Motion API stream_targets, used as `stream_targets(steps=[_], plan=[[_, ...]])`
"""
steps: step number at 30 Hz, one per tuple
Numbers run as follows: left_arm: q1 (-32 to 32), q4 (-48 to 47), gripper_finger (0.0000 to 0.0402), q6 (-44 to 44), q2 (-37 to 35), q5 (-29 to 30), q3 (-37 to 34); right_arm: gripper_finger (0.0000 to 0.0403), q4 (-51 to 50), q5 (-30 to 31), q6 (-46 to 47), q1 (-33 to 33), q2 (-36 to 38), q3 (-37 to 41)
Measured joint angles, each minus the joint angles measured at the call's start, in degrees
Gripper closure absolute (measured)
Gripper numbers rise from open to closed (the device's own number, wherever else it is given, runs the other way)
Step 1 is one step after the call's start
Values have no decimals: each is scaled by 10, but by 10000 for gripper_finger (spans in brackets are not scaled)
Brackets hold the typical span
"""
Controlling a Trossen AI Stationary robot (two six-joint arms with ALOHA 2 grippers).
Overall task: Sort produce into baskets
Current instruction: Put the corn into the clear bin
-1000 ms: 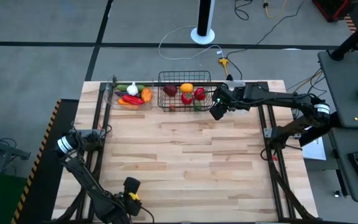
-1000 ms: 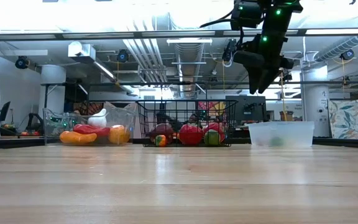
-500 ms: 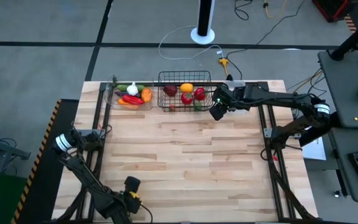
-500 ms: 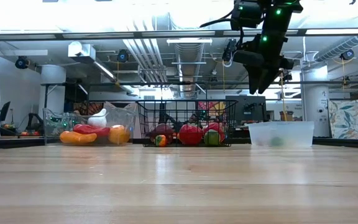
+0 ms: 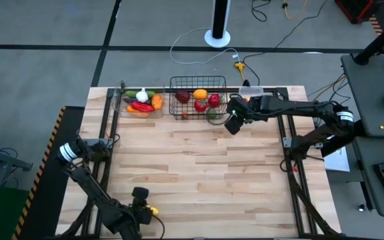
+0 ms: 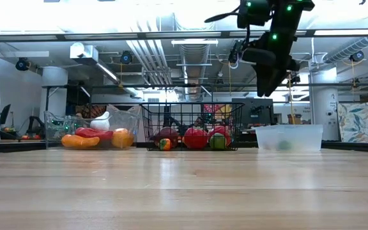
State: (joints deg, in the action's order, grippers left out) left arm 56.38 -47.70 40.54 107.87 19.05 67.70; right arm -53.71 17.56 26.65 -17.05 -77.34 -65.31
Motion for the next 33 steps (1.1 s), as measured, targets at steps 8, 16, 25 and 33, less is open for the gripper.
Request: stream_targets(steps=[8, 16, 25, 33], plan=[[-9, -3, 286, 75, -32, 187, 1, 264, 85, 4, -7, 94, 0, 26], [-32, -14, 286, 37, -48, 291, 0, 277, 201, 5, -16, 175, 0, 36], [-56, -64, 286, 61, -49, 479, -3, 277, 371, 5, -89, 241, 1, 36], [-59, -122, 286, 200, -87, 510, -42, 284, 425, 5, -129, 268, 1, 36]])
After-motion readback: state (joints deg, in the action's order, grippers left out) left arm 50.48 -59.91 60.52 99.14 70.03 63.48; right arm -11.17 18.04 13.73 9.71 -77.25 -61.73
